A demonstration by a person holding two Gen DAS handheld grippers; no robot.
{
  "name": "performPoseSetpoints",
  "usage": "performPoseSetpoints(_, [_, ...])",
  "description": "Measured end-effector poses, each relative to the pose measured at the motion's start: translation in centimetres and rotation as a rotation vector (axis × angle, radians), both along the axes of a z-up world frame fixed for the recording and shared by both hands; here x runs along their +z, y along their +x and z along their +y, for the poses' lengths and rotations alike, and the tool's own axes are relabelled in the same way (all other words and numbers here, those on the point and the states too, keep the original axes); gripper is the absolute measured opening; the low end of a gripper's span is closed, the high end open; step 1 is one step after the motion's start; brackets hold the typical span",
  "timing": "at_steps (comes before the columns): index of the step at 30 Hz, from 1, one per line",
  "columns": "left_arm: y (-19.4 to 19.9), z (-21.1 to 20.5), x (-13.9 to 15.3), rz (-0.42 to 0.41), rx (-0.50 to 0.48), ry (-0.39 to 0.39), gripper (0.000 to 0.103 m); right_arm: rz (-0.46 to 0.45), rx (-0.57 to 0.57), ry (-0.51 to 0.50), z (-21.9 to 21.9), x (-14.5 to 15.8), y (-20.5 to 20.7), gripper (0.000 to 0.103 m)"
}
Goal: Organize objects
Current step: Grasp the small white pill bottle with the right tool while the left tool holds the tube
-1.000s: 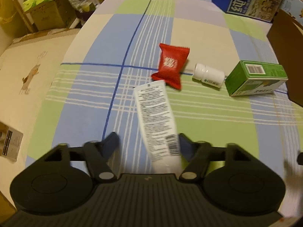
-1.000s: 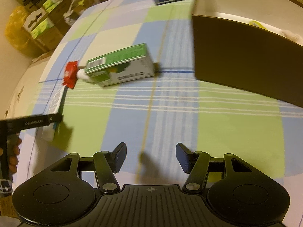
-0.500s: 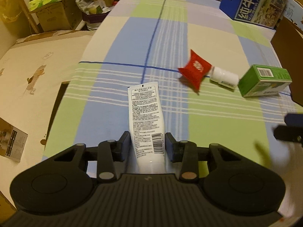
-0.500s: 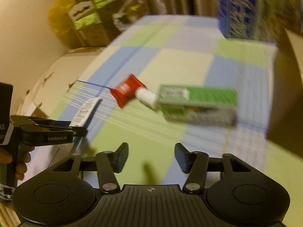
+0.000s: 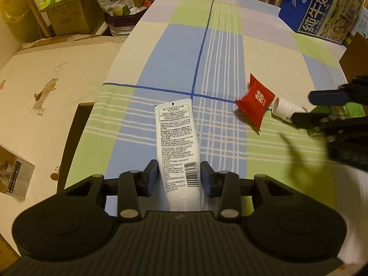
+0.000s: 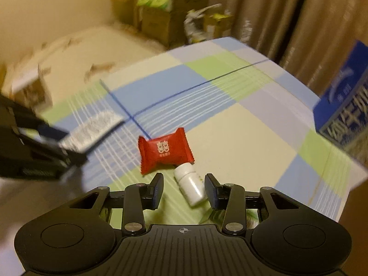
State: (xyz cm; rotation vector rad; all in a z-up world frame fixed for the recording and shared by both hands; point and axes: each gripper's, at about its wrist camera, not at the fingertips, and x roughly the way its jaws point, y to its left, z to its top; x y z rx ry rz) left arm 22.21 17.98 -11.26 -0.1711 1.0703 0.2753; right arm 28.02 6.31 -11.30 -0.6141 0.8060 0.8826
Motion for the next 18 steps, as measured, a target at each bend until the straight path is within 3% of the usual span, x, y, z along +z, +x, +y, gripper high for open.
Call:
performPoseSetpoints(8, [0.6,0.1,-0.1,0.001,-0.004,-0.003,0.035,-0.065,0.13,-0.163,2.4,-2.9,0.7,0.035])
performPoseSetpoints(11, [0.6,0.1,-0.1,0.001,-0.005,0.0,0.035,-0.037,0.146,-0.173,2.6,-3.3,1.1,0.025])
performPoseSetpoints(18, [0.5,0.0,-0.1,0.006,-0.003,0.0,0.035,0.02,0.146,-0.138,2.4,-3.0,0.0,0.025])
